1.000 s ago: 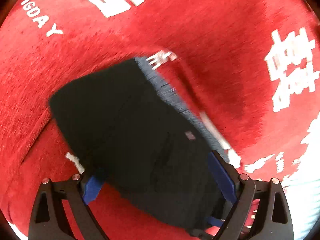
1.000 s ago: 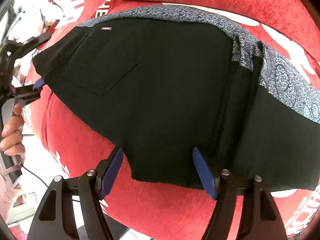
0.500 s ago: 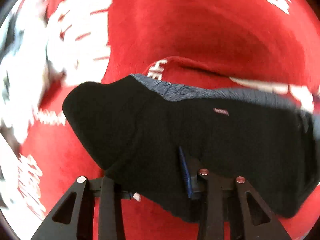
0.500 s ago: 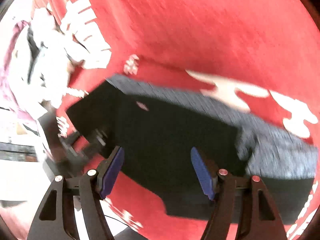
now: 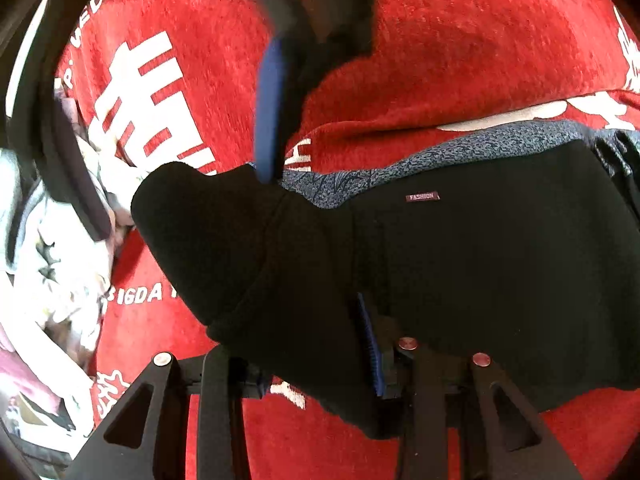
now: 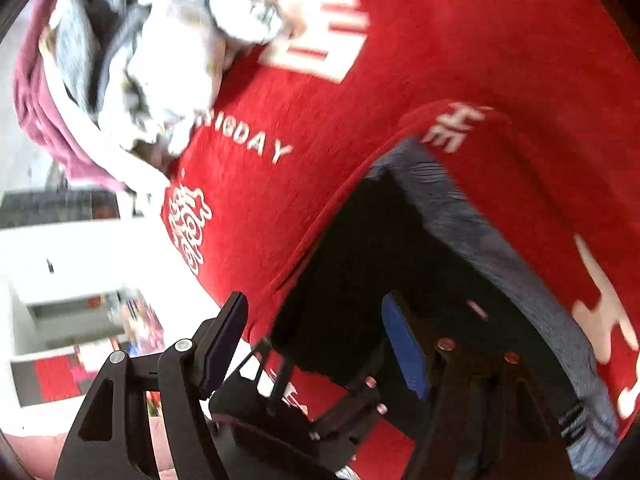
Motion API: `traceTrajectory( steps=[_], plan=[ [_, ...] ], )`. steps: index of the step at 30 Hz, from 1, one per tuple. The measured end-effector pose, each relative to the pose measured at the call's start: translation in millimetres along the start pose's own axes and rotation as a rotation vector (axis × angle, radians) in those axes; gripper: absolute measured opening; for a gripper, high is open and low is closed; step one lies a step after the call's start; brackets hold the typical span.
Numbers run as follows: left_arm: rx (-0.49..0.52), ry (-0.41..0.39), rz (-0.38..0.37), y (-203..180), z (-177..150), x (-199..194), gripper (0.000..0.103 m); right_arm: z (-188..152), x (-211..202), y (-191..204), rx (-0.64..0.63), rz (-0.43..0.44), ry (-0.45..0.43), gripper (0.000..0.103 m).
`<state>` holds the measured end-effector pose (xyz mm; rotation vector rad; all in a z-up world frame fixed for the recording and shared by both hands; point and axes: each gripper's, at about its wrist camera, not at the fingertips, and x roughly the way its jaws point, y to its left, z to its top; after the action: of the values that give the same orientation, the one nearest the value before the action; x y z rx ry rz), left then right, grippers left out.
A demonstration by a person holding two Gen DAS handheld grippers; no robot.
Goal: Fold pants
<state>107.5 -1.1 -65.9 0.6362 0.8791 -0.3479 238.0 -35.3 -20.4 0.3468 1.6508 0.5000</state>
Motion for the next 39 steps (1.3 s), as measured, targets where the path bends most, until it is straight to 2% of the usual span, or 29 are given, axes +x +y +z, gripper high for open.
traceTrajectory(
  steps=[3, 4, 5, 6, 7, 8, 10, 14, 21, 26, 29, 32, 35, 39],
  plan=[
    [0.000, -0.011, 0.003, -1, -1, -3, 0.037, 11, 28, 8, -0.013, -0.074, 0.104, 0.073],
    [-0.004, -0.014, 0.002, 0, -1, -4, 0.037, 13, 35, 6, -0.005, -0.093, 0.127, 0.069],
    [-0.009, -0.012, -0.004, -1, -1, -4, 0.037, 14, 40, 3, 0.010, -0.104, 0.142, 0.049],
    [-0.013, -0.005, -0.013, -1, -1, -4, 0.037, 14, 43, -3, 0.034, -0.109, 0.146, 0.038],
    [-0.014, -0.007, -0.019, -1, -1, -6, 0.037, 13, 43, -7, 0.048, -0.107, 0.135, 0.022],
    [-0.009, -0.023, -0.023, -3, 1, -10, 0.037, 11, 39, -11, 0.049, -0.115, 0.107, 0.017],
    [0.002, -0.049, -0.024, -7, 5, -22, 0.037, 3, 27, -13, 0.024, -0.124, 0.046, 0.016],
    [-0.030, -0.083, -0.066, -8, 19, -49, 0.037, -24, -4, -19, -0.010, -0.053, -0.049, 0.016],
    [-0.036, -0.176, -0.155, -26, 50, -109, 0.037, -95, -77, -65, 0.106, 0.180, -0.268, 0.016],
    [-0.006, -0.230, -0.226, -57, 75, -145, 0.037, -146, -125, -99, 0.186, 0.256, -0.394, 0.016],
    [0.040, -0.259, -0.279, -90, 90, -166, 0.038, -181, -153, -125, 0.234, 0.283, -0.471, 0.017],
    [0.091, -0.269, -0.331, -126, 99, -179, 0.038, -221, -178, -154, 0.285, 0.274, -0.535, 0.017],
    [0.155, -0.262, -0.393, -172, 105, -191, 0.037, -274, -195, -192, 0.354, 0.246, -0.586, 0.017],
    [0.220, -0.235, -0.451, -230, 106, -196, 0.038, -330, -207, -237, 0.442, 0.259, -0.633, 0.017]
  ],
)
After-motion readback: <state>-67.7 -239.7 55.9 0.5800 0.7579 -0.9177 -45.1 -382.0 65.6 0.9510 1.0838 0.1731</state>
